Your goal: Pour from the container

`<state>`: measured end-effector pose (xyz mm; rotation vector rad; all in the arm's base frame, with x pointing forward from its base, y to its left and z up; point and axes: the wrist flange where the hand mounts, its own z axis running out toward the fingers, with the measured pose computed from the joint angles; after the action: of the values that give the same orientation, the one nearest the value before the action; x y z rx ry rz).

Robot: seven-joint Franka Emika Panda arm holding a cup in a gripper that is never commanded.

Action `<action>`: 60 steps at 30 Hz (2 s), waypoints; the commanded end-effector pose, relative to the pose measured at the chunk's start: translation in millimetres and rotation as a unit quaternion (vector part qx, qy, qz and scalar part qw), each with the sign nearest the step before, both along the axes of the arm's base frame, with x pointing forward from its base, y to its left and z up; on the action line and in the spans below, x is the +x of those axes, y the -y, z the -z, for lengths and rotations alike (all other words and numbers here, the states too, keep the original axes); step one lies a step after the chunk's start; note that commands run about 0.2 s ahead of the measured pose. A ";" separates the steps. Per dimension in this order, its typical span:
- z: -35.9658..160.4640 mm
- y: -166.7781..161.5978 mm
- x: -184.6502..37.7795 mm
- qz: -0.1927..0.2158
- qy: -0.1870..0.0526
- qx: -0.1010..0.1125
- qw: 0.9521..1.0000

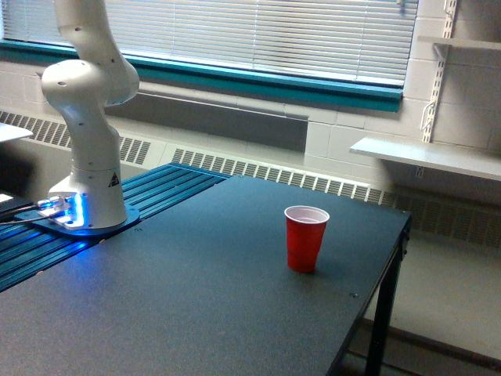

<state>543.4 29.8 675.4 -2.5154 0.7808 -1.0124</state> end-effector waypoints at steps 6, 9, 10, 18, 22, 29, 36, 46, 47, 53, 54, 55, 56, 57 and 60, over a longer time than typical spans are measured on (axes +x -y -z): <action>36.2 26.4 -56.2 -0.025 -0.039 0.003 0.999; 50.1 31.5 -67.5 -0.025 -0.046 0.013 0.999; 55.9 33.6 -71.3 -0.026 -0.051 0.010 0.998; 80.5 46.5 -93.3 -0.036 -0.073 0.015 0.997; 91.6 50.1 -99.6 -0.043 -0.079 0.014 0.996; 121.6 53.6 -111.5 -0.060 -0.111 0.013 0.992; 148.2 53.9 -122.8 -0.070 -0.120 0.024 0.990; 182.9 51.3 -131.8 -0.029 -0.129 0.053 0.990; 186.0 50.4 -131.8 -0.024 -0.129 0.057 0.990; 209.7 40.3 -129.6 0.014 -0.142 0.086 0.986; 214.4 37.5 -129.0 0.018 -0.144 0.093 0.985; 218.3 35.7 -128.7 0.021 -0.149 0.097 0.984; 223.2 33.4 -128.2 0.026 -0.156 0.101 0.982; 226.9 31.1 -127.6 0.028 -0.161 0.105 0.981; 238.9 24.1 -126.0 0.040 -0.171 0.123 0.977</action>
<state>415.3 -8.7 454.0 -2.5324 0.9380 -0.5355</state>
